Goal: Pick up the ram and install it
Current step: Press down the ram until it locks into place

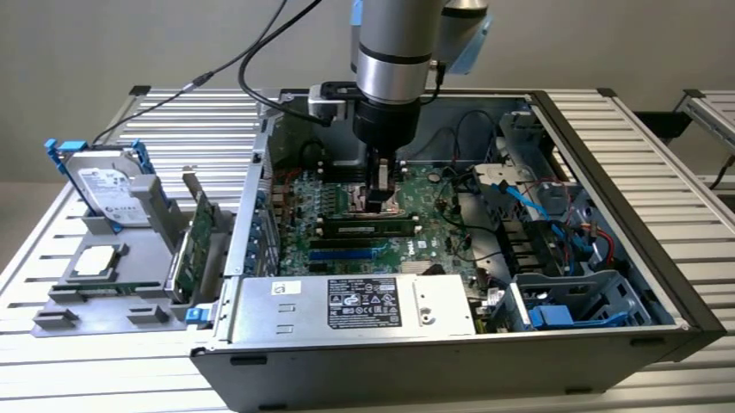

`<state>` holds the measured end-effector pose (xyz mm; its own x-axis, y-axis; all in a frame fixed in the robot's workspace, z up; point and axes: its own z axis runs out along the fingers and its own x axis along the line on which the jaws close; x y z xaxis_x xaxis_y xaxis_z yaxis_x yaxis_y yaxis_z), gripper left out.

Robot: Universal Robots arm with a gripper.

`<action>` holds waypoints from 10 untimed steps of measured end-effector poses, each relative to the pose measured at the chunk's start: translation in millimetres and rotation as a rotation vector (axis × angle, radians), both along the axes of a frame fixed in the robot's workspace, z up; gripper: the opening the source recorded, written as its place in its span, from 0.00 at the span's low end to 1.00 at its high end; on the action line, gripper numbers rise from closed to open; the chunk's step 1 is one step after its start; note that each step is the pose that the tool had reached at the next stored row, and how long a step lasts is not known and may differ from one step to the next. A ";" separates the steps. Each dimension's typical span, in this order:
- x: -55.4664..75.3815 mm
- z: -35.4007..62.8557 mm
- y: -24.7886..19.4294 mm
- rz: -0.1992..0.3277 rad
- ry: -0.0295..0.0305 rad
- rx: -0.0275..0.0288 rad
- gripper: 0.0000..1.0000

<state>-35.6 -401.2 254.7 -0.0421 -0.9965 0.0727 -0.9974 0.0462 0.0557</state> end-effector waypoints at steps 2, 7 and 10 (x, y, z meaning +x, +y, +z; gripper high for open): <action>0.0 -2.3 0.0 0.000 -0.0005 -0.0002 0.11; 0.0 -11.6 0.1 0.000 -0.0033 0.0000 0.11; 0.0 -15.2 0.2 0.001 -0.0047 0.0000 0.11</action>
